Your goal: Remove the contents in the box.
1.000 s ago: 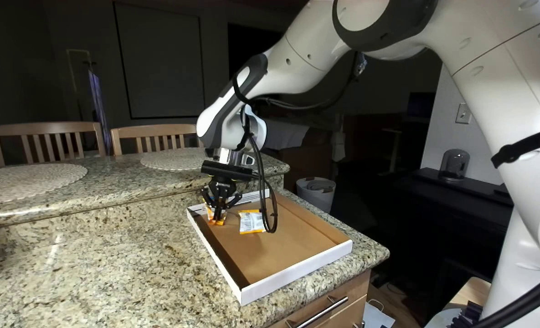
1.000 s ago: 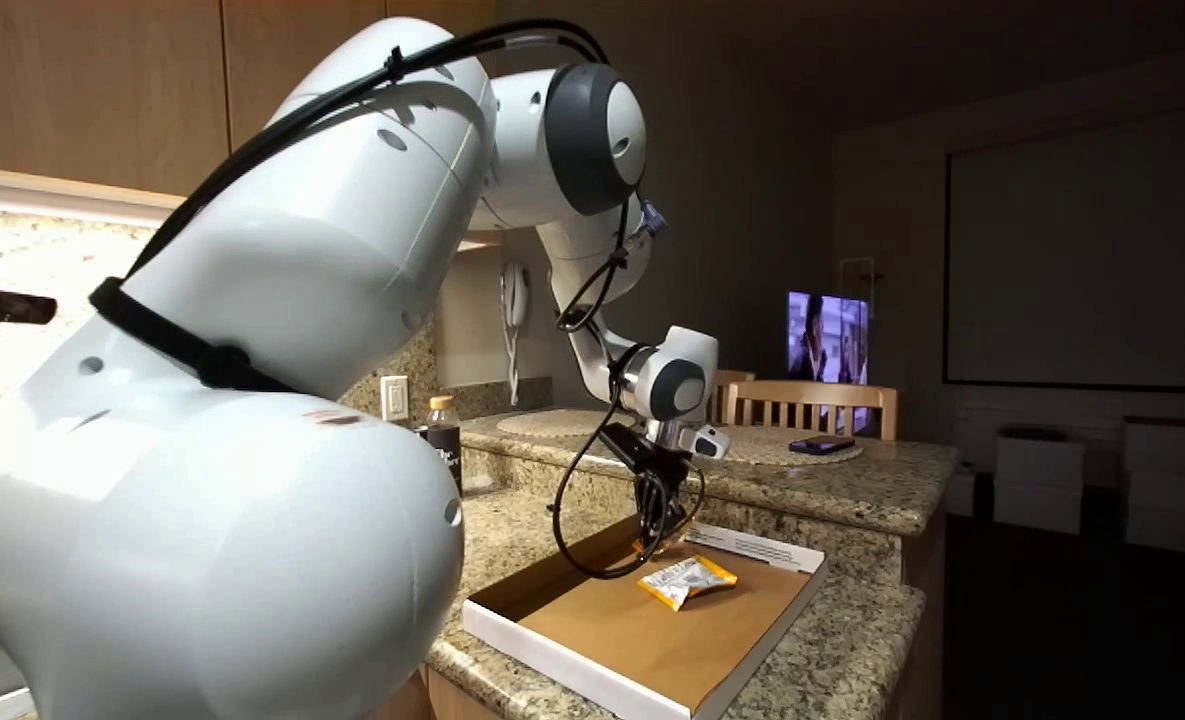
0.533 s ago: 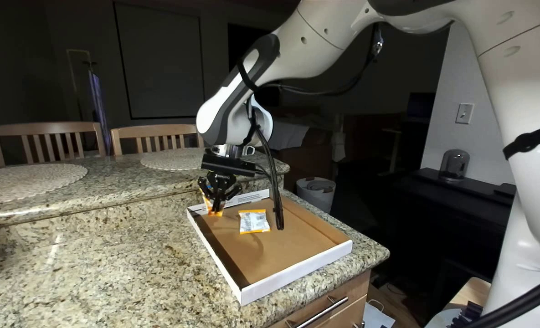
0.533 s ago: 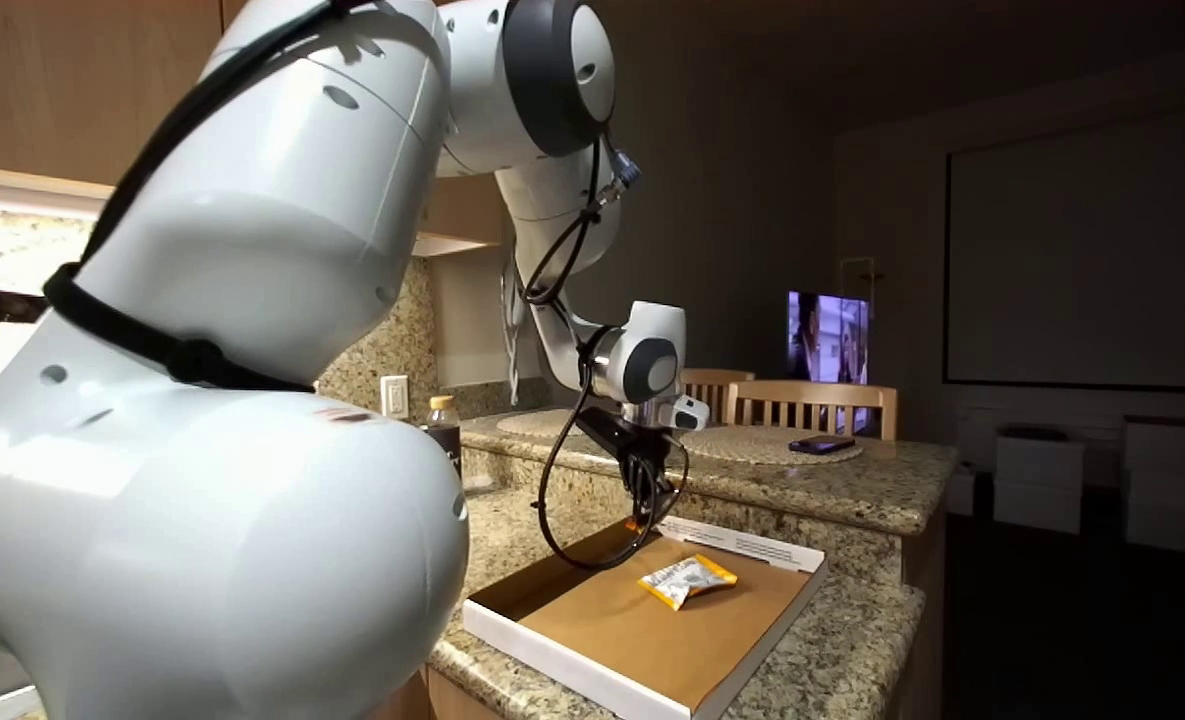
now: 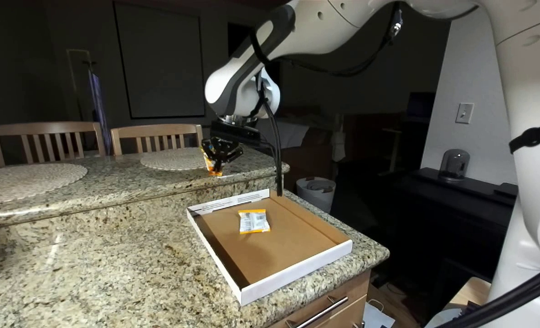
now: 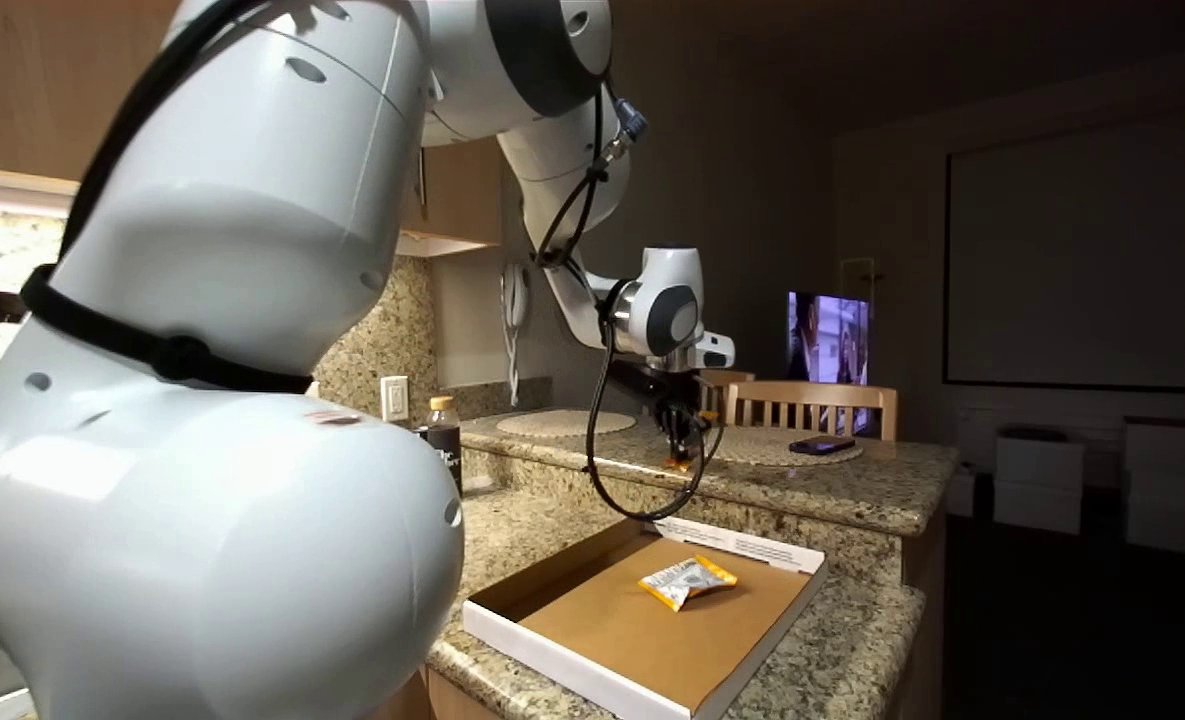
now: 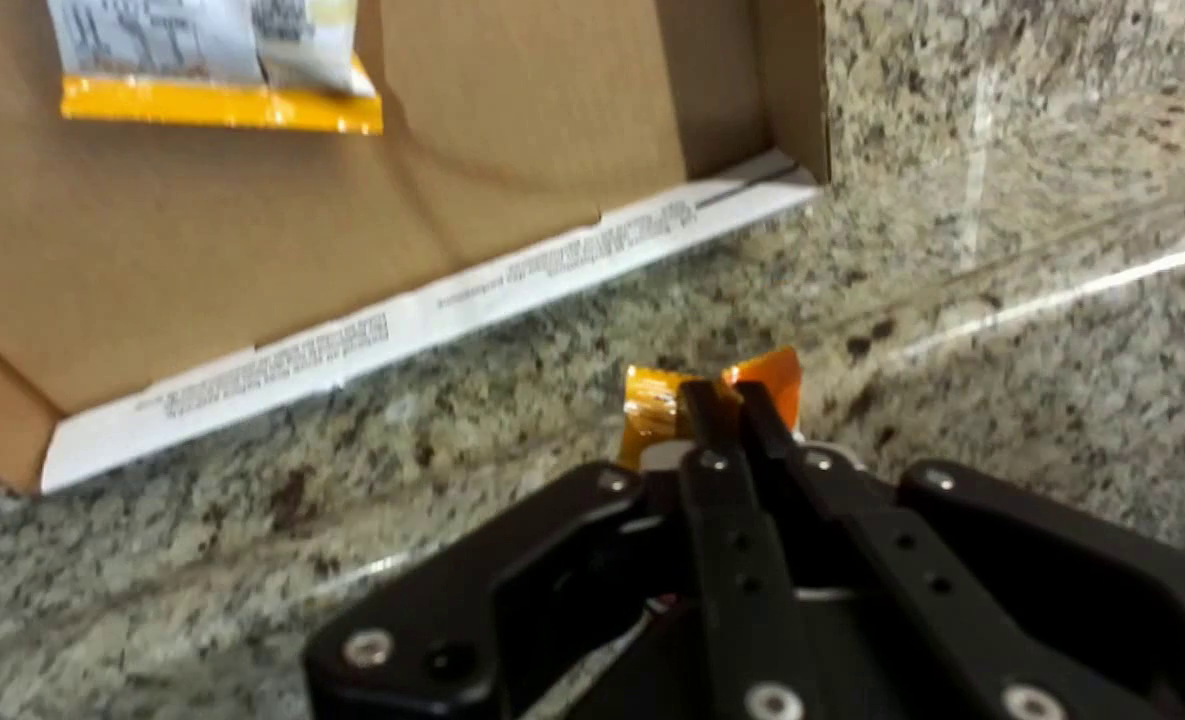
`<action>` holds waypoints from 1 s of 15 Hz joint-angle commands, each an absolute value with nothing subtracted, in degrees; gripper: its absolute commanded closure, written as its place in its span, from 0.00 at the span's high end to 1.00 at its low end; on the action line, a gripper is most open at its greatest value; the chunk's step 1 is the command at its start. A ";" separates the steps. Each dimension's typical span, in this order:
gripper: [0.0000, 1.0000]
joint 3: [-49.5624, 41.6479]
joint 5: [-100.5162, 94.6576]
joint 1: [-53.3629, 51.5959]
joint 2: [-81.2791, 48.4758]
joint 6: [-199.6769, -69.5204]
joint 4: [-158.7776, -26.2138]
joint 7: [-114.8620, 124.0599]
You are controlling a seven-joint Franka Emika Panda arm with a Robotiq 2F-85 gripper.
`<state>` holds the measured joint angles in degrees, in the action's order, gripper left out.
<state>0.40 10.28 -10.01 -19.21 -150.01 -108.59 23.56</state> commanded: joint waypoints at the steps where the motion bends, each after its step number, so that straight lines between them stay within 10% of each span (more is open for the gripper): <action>1: 0.06 1.17 9.98 -6.61 -22.46 -148.78 -100.32 17.65; 8: 0.04 4.58 11.23 -3.91 -34.84 -140.61 -80.38 7.85; 9: 0.29 5.31 11.37 -3.71 -35.32 -139.38 -79.35 6.49; 15: 0.58 10.88 17.64 0.00 -31.24 -136.02 -84.47 -2.17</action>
